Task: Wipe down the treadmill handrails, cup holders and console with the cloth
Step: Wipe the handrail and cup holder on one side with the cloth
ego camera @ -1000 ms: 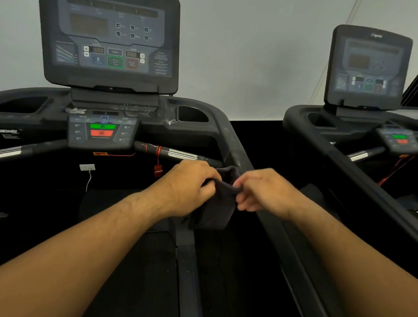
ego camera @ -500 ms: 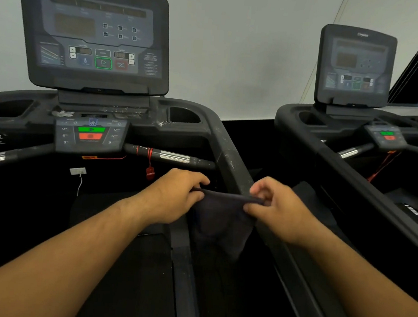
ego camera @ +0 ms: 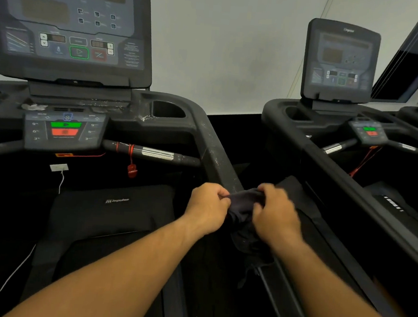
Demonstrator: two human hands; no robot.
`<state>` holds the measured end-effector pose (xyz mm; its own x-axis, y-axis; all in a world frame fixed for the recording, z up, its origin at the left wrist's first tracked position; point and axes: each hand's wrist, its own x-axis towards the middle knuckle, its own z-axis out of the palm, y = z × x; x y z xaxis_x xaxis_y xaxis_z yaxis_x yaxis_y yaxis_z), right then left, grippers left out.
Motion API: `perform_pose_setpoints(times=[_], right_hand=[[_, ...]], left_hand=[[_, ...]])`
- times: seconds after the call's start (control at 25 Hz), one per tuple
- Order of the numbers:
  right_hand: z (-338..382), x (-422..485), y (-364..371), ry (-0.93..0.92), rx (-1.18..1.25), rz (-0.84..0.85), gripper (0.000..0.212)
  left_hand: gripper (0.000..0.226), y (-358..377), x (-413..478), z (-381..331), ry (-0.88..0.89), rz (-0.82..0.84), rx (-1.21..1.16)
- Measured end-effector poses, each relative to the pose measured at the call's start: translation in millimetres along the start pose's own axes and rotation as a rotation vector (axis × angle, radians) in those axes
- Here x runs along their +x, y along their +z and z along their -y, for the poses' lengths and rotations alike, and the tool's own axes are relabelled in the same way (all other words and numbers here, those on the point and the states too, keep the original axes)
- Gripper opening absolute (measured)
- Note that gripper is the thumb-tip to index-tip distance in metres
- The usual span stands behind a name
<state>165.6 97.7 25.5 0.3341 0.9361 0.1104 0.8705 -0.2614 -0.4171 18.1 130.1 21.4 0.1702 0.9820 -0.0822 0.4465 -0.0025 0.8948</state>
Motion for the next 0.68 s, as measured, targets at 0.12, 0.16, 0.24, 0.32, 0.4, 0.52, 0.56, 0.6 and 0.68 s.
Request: perform_pose_setpoints(times=[0.12, 0.16, 0.24, 0.32, 0.4, 0.52, 0.56, 0.6, 0.68], right_hand=[[-3, -17, 26, -0.004, 0.104, 0.05, 0.039], [-2, -16, 28, -0.021, 0.04, 0.088, 0.047], [7, -17, 30, -0.054, -0.157, 0.244, 0.072], [16, -24, 35, -0.052, -0.297, 0.353, 0.091], [15, -34, 39, -0.072, -0.341, 0.307, 0.086], [6, -41, 39, -0.139, -0.333, 0.271, 0.066], [4, -42, 38, -0.145, -0.335, 0.289, 0.064], [4, -41, 38, -0.142, -0.334, 0.3, 0.063], [8, -32, 41, -0.124, -0.323, 0.292, 0.064]], left_hand=[[0.016, -1, 5, 19, -0.065, -0.023, -0.06], [0.017, -4, 7, 23, -0.07, -0.026, -0.073], [0.01, -15, 11, 28, -0.061, -0.07, -0.083], [0.013, -28, 14, 32, -0.06, -0.113, -0.068], [0.013, -37, 17, 39, -0.054, -0.114, -0.03], [0.014, -47, 18, 49, -0.022, -0.091, 0.079], [0.014, -48, 19, 52, -0.012, -0.074, 0.113], [0.015, -48, 21, 55, 0.004, -0.057, 0.149], [0.022, -46, 27, 60, 0.073, -0.023, 0.256]])
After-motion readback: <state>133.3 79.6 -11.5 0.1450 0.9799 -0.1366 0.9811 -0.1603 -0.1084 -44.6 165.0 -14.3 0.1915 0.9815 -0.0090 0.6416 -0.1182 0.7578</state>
